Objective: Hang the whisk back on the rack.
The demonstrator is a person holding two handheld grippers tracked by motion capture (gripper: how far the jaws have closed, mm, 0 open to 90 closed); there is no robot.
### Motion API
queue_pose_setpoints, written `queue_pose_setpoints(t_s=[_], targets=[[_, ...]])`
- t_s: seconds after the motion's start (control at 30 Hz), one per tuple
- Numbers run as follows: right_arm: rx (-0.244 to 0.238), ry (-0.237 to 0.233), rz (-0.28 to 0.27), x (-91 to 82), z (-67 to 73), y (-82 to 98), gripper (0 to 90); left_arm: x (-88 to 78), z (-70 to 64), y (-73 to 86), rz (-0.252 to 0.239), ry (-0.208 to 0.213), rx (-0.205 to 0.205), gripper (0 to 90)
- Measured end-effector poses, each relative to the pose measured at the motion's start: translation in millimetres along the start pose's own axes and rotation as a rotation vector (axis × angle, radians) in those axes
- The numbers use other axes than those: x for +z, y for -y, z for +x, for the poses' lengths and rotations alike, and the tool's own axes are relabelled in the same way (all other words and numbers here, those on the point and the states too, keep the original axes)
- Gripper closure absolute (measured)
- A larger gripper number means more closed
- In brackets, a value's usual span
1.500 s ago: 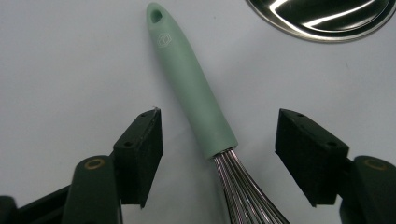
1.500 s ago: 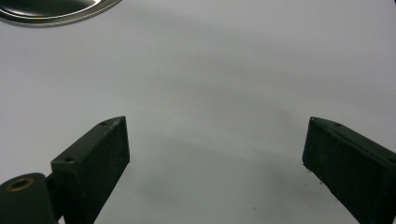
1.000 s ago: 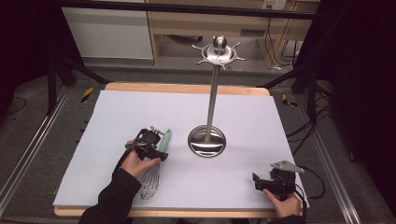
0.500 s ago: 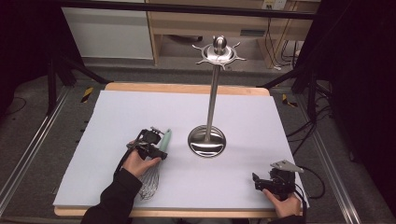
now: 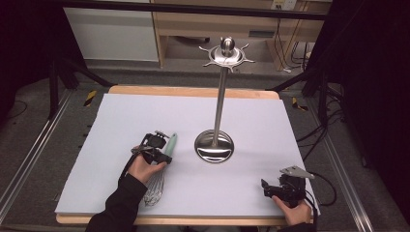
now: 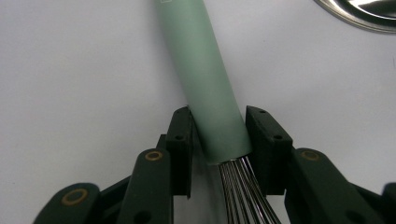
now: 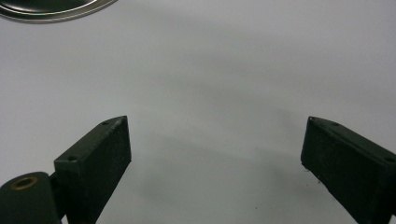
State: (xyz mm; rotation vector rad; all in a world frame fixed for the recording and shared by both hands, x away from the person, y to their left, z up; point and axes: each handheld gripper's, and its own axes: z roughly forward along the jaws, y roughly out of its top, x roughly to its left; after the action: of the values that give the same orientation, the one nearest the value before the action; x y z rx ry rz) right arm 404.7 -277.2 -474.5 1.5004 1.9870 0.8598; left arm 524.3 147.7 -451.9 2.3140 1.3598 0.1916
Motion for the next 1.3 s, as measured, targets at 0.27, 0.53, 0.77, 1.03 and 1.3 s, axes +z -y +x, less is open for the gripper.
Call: queue_pose_setpoints(t_s=[0.27, 0.53, 0.77, 1.03, 1.3], targets=[[0.000, -0.002, 0.000, -0.2, -0.2, 0.1, 8.9, -6.8, -3.7, 2.6, -0.050, 0.019, 0.007, 65.8], [0.006, -0.004, -0.001, -0.6, -0.2, 0.0, 8.9, -20.6, -6.8, 6.3, -0.111, 0.041, 0.019, 67.9], [0.004, -0.005, -0.003, -0.9, -0.7, 0.1, 8.9, -34.9, -9.9, 12.8, -0.176, 0.060, 0.027, 68.6], [0.004, -0.004, -0.002, -0.8, -0.8, 0.0, 8.9, -48.4, -12.3, 17.7, -0.221, 0.068, 0.040, 68.9], [0.010, -0.003, -0.003, -1.1, -0.8, 0.1, 8.9, -59.0, -13.1, 22.7, -0.265, 0.067, 0.057, 69.1]])
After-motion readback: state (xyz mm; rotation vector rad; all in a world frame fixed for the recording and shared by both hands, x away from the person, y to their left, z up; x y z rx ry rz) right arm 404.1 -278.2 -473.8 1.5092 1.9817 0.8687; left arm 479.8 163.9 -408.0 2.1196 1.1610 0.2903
